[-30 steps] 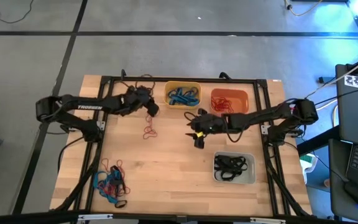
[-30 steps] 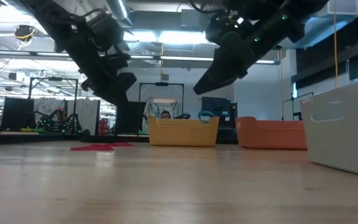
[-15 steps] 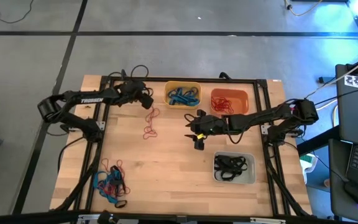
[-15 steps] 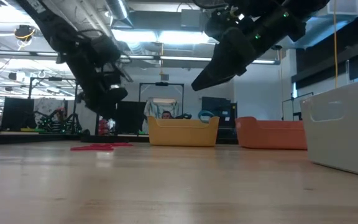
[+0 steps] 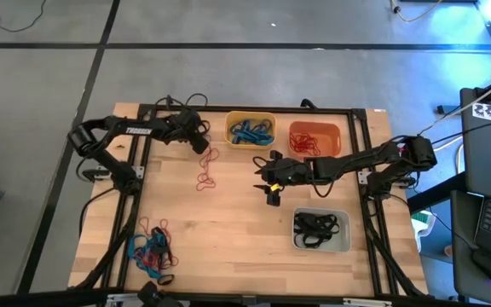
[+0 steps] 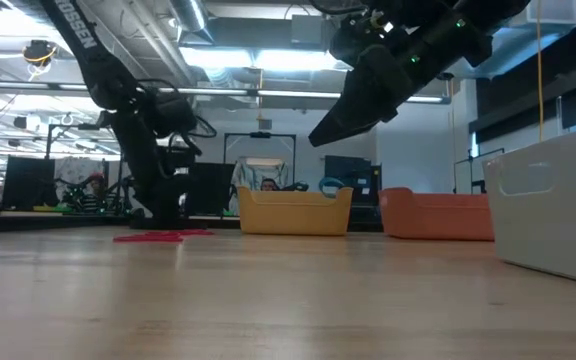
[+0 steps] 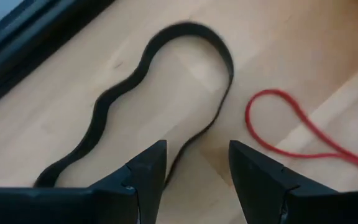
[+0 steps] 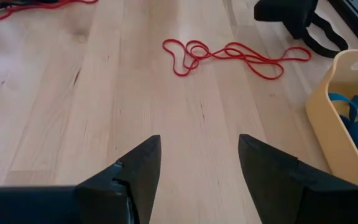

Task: Sort rubber bands into baskets
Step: Put the black rubber band into the white bin

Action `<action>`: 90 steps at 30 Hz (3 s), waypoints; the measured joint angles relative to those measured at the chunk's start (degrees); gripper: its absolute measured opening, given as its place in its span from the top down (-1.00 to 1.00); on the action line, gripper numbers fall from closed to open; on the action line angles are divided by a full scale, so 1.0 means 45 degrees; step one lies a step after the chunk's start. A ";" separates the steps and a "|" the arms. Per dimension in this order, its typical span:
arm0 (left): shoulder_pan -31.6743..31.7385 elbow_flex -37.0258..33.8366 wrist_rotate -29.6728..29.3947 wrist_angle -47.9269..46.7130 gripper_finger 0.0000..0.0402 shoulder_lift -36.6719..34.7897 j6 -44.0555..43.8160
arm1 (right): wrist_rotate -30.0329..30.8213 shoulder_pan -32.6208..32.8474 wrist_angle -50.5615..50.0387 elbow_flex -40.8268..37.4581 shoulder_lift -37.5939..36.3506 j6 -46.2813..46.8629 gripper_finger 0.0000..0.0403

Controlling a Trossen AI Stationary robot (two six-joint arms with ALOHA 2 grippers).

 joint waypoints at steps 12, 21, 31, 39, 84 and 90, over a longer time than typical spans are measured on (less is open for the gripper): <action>0.0125 0.0051 0.1066 0.0196 0.76 0.0489 0.0716 | 0.0000 0.0000 -0.0034 0.0000 0.0010 0.0000 -0.07; -0.0708 -0.0015 0.1229 -0.0176 0.95 -0.1119 0.0955 | -0.0996 0.0000 -0.0173 0.0005 0.0019 0.0296 -0.07; -0.2336 -0.0015 0.1214 -0.0504 0.96 -0.2865 0.0260 | -0.1085 -0.0087 0.0183 0.0005 0.0019 0.1265 -0.08; -0.3874 0.0000 0.1181 -0.1181 0.96 -0.4667 -0.0630 | -0.0660 -0.0282 0.0697 0.0015 0.0015 0.1952 -0.48; -0.9154 -0.0325 0.1768 0.8889 0.94 -0.3821 -0.0378 | -0.0676 -0.0253 0.9587 0.0024 0.2093 -0.0592 -0.75; -0.9142 -0.0325 0.1765 0.9440 0.94 -0.3448 -0.0378 | -0.1117 -0.0248 0.9648 0.0053 0.2093 -0.0235 -0.61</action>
